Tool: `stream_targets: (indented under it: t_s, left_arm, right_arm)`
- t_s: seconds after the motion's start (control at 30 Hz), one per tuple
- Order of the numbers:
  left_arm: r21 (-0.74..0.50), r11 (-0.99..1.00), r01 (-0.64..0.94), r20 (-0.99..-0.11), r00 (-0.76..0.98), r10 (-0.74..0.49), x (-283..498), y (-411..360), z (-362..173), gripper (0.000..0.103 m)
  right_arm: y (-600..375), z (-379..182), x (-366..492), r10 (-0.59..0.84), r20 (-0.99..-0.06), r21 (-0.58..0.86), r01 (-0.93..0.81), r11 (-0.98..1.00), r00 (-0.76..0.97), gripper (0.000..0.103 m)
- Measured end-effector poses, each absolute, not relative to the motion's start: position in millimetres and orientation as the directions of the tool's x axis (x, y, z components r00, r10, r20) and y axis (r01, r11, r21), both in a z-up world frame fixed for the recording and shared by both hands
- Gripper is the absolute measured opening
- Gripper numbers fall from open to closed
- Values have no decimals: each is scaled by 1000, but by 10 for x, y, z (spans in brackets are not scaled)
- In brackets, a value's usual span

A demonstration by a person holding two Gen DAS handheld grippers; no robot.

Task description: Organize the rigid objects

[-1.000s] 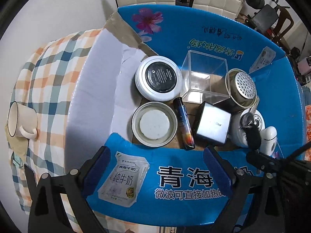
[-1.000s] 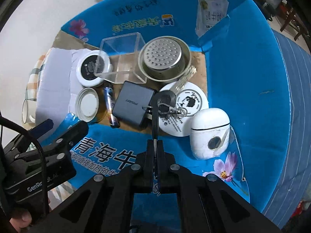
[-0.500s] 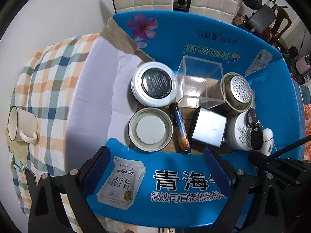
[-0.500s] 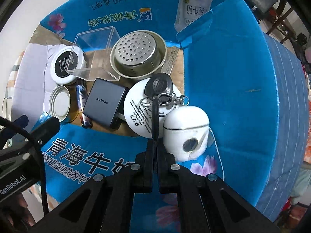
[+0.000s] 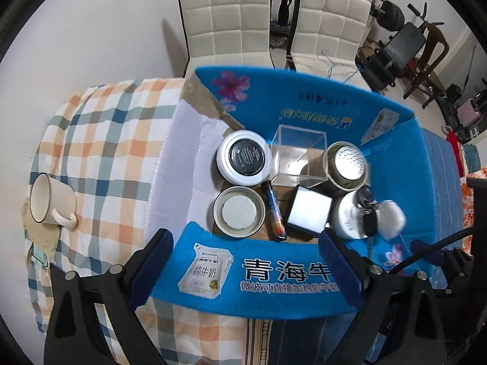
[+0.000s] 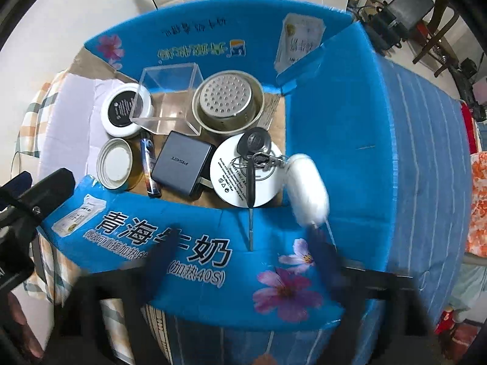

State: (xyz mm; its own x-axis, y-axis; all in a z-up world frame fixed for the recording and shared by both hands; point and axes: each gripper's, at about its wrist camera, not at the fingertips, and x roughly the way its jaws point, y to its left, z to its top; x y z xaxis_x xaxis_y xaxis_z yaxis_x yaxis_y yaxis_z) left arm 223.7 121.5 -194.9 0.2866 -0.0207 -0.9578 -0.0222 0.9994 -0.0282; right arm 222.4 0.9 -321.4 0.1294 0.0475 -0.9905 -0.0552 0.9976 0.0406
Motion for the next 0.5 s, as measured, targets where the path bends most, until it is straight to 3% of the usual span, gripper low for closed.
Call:
stream_targets:
  t_s: [0.17,0.5]
  left_arm:
    - [-32,999,-19,-946,322,-24,2122,1217,-1667,98]
    - [-9,1000,-7,-891,455,-4,1651,1157,-621,98]
  right_arm:
    - [-164,-2896,2106,61,-984,55,-39,998,166,96]
    - [-529,-1555,1583,101,-930,99,-24,995,353,96]
